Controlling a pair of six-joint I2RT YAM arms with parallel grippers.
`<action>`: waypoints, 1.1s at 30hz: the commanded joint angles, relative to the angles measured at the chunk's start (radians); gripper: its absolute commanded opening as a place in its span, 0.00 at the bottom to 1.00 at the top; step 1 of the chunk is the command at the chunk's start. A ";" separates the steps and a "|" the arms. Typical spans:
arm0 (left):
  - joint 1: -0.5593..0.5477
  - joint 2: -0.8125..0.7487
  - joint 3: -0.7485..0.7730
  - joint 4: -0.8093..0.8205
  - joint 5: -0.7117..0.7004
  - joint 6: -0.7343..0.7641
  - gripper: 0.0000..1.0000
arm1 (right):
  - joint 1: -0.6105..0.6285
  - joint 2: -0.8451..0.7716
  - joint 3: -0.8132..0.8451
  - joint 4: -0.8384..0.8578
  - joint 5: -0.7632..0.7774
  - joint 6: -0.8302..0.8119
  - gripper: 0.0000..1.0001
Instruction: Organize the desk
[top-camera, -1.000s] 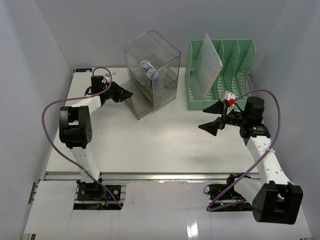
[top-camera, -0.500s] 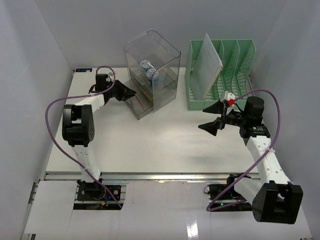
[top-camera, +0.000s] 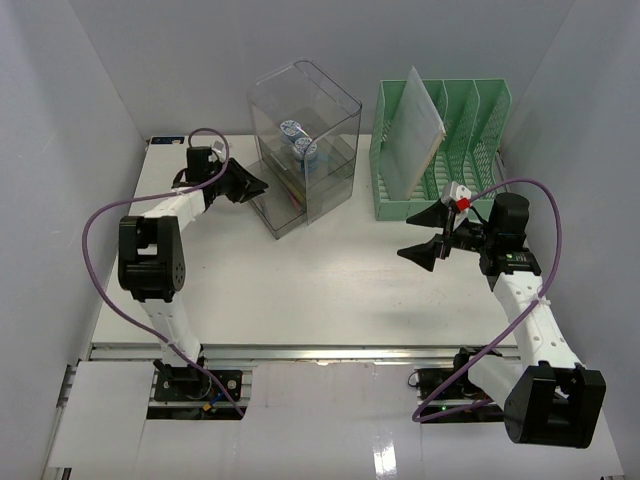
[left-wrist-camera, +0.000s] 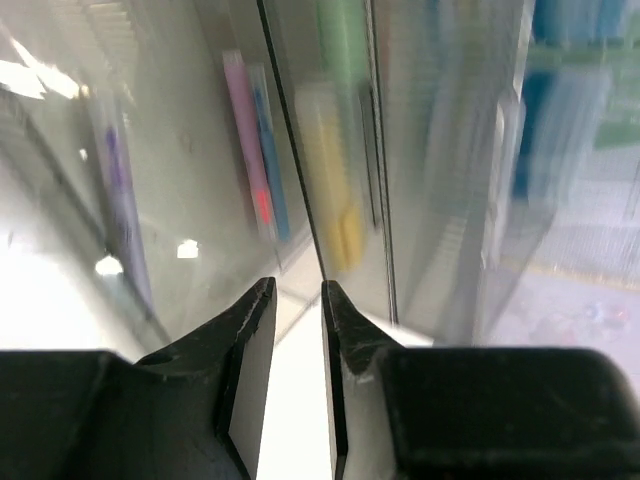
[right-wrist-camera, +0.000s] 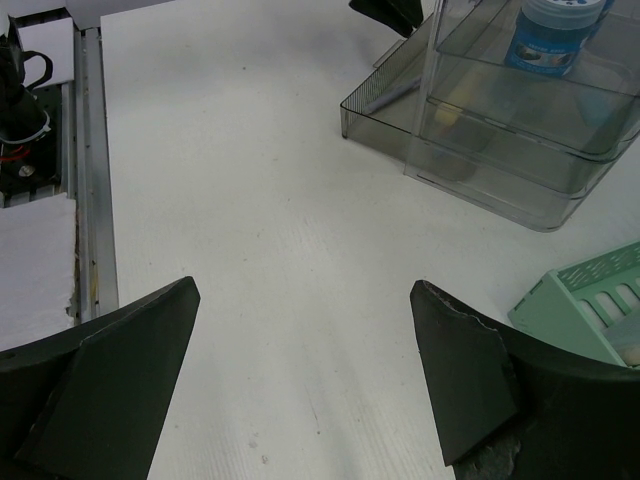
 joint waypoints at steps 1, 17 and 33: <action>0.033 -0.215 -0.128 -0.012 -0.110 0.124 0.32 | -0.007 -0.004 0.006 -0.001 -0.016 -0.008 0.93; 0.064 -0.162 -0.323 0.029 -0.078 0.155 0.18 | -0.017 0.006 0.006 -0.011 0.004 -0.021 0.93; -0.016 0.124 -0.080 0.077 -0.050 0.064 0.21 | -0.020 0.019 0.012 -0.024 0.008 -0.033 0.93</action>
